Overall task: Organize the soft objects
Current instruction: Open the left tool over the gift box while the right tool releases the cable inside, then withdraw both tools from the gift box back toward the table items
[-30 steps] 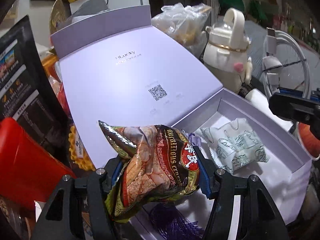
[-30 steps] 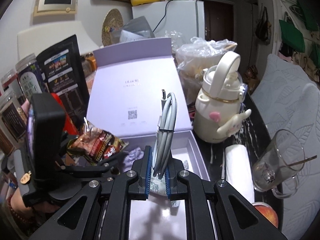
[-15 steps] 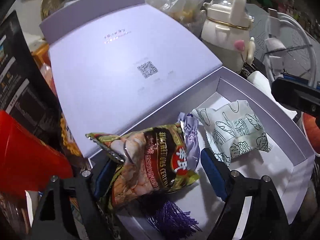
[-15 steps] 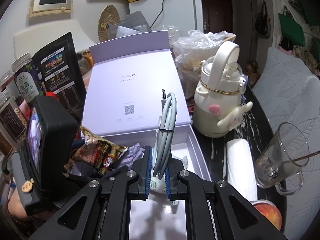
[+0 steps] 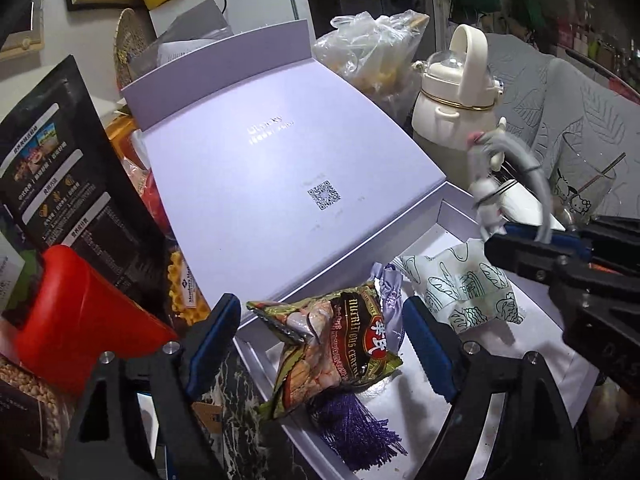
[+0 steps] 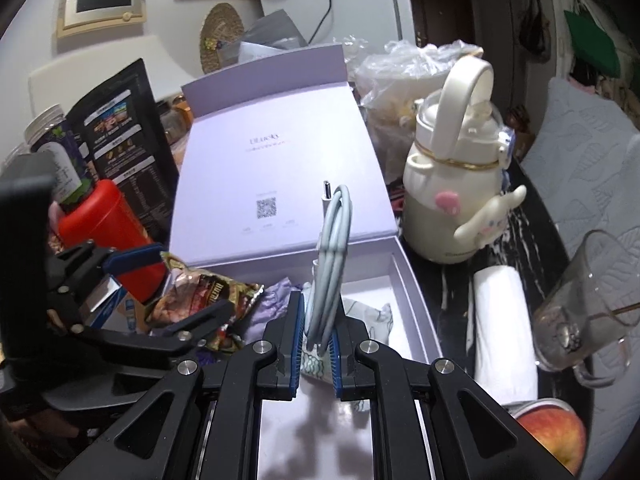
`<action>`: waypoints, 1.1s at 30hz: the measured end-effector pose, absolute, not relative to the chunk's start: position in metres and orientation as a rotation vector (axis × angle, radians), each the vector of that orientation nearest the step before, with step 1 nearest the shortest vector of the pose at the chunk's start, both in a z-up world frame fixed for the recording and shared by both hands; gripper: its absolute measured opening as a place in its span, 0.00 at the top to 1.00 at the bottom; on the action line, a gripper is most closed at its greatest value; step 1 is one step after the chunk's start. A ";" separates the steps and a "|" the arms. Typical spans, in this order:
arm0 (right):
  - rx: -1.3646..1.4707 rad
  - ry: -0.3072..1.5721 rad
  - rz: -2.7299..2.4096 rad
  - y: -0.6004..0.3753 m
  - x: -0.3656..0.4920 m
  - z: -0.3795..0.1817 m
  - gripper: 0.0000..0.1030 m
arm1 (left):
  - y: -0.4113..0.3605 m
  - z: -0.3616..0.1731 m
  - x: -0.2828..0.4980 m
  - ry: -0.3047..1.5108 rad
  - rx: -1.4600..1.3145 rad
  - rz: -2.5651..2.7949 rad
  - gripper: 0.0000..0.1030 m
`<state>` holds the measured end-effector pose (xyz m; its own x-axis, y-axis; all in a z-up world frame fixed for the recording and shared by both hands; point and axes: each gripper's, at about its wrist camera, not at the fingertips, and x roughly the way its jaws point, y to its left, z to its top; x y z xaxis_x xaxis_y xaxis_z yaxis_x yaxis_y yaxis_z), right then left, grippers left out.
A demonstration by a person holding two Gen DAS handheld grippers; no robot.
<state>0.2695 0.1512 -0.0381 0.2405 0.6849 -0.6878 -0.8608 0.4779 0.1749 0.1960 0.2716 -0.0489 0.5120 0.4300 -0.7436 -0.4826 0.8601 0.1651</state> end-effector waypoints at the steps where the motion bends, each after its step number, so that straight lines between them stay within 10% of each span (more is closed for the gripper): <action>1: -0.269 0.799 1.068 0.153 0.271 -0.041 0.87 | 0.272 -0.049 0.197 0.875 -0.068 0.548 0.19; 5: -0.279 0.832 1.026 0.154 0.277 -0.048 0.52 | 0.274 -0.046 0.194 0.867 -0.074 0.569 0.19; 33: -0.270 0.679 0.968 0.104 0.231 0.035 0.48 | 0.236 0.042 0.145 0.681 -0.050 0.550 0.19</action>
<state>0.2306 0.1040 0.0346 0.3822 0.6666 -0.6399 -0.8287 0.5537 0.0818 0.1453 0.2365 0.0422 0.6411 0.4660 -0.6098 -0.4982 0.8571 0.1312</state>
